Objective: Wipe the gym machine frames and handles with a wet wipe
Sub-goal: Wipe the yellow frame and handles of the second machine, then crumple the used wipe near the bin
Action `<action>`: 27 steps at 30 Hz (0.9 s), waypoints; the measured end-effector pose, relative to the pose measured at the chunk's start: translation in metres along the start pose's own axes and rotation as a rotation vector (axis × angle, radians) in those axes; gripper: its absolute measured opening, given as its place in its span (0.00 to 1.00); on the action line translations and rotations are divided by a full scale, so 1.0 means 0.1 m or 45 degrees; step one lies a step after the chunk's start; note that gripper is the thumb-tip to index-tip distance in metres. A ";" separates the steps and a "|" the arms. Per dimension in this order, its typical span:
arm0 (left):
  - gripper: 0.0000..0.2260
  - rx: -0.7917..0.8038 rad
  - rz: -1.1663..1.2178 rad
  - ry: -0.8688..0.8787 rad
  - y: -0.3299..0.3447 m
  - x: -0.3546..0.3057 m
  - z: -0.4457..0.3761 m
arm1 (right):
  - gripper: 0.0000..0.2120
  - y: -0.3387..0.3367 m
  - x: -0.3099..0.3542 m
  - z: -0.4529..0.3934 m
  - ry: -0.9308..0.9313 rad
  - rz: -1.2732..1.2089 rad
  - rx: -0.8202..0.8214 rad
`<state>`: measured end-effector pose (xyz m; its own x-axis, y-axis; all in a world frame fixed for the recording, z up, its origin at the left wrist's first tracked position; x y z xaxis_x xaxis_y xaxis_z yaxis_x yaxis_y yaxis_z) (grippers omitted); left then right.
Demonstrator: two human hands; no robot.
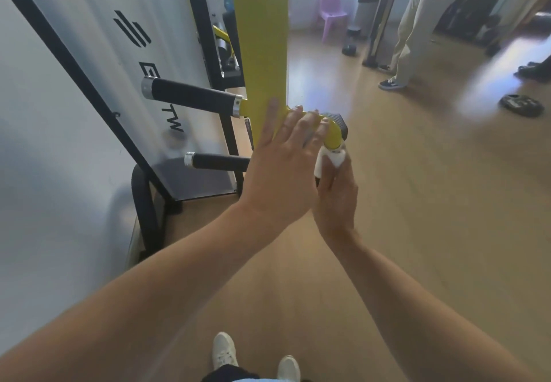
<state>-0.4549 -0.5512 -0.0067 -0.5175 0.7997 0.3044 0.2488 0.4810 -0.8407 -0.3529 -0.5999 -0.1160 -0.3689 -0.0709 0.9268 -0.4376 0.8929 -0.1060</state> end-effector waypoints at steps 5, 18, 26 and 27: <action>0.29 -0.016 0.054 0.012 0.01 0.00 0.04 | 0.23 -0.02 -0.14 -0.05 -0.047 0.125 0.159; 0.28 0.083 0.642 -0.168 0.75 0.01 1.13 | 0.11 0.10 -1.14 0.50 0.781 0.427 0.928; 0.14 0.684 1.707 -1.826 1.16 0.60 2.58 | 0.08 1.33 -0.52 1.41 0.618 0.172 1.439; 0.13 0.664 1.740 -1.862 1.13 0.69 2.72 | 0.10 1.45 -0.46 1.52 0.602 0.217 1.476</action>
<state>-0.6851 -0.5398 -0.2023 -0.4327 -0.4659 -0.7718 0.8853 -0.3811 -0.2663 -0.5242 -0.5347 -0.2292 -0.2678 0.3859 0.8828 -0.9619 -0.0553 -0.2677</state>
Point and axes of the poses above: each hand's wrist, its own z-axis away from the middle knuckle, its own y-axis out of the palm, x = y × z, the point moved 1 cm from there along -z, towards the middle knuckle, and after that the axes turned 10 degrees about -z, right-handed, at the moved point
